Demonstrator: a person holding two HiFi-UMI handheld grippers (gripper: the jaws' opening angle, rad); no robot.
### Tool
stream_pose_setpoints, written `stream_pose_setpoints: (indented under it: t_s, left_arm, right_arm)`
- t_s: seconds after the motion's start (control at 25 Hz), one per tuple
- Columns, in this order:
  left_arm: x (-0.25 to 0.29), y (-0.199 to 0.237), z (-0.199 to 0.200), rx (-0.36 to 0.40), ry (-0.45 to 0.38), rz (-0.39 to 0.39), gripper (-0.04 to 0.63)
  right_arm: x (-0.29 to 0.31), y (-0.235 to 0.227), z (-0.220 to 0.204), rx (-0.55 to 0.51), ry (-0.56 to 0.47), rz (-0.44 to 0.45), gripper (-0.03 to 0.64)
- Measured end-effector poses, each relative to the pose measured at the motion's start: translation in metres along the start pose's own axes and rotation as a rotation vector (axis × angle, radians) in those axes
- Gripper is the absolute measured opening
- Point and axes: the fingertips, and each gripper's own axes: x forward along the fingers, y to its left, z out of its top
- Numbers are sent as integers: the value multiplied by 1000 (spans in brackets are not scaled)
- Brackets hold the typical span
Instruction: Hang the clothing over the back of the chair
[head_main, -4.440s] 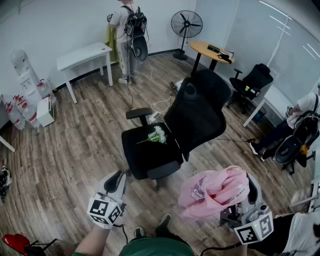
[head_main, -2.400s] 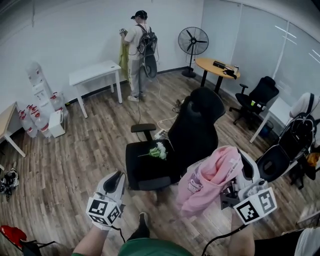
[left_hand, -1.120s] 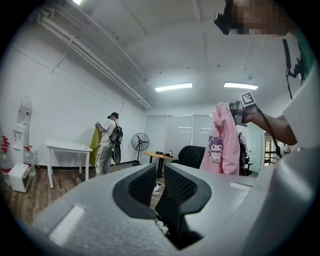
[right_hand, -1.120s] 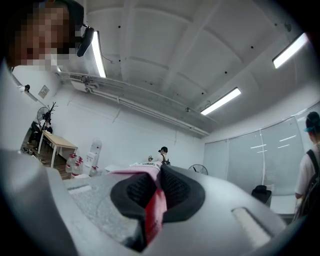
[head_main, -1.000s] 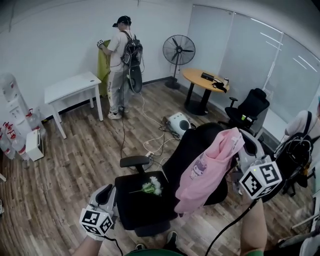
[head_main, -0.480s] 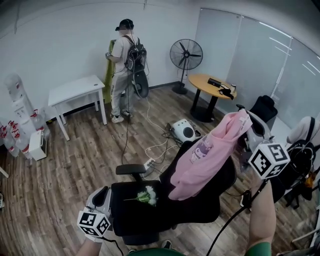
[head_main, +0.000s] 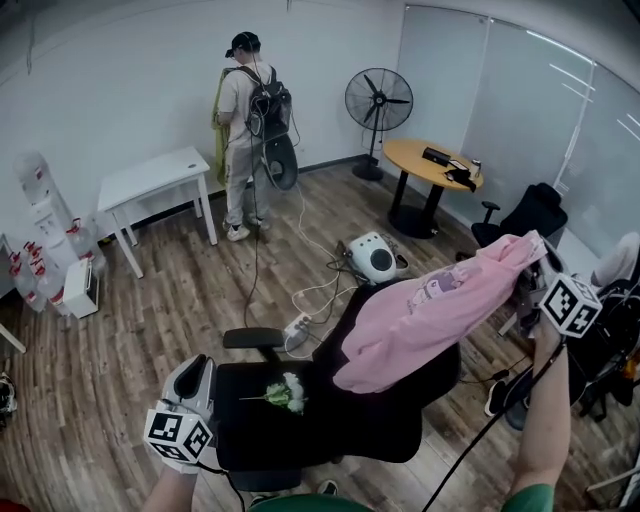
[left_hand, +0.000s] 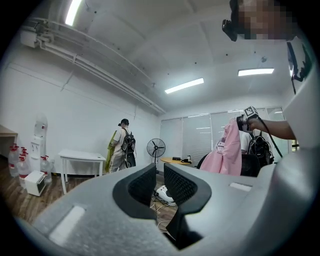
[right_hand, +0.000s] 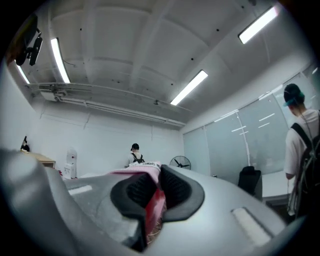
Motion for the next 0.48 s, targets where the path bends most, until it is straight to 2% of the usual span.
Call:
stream_pose_setpoints:
  t_s: [0.2, 0.48]
  left_arm:
    - [25, -26, -3, -3, 21, -7, 58]
    - [48, -75, -10, 8, 50, -67, 58]
  right_arm:
    - [-13, -75, -63, 18, 101, -64, 18]
    - [-40, -127, -159, 63, 248, -64, 20]
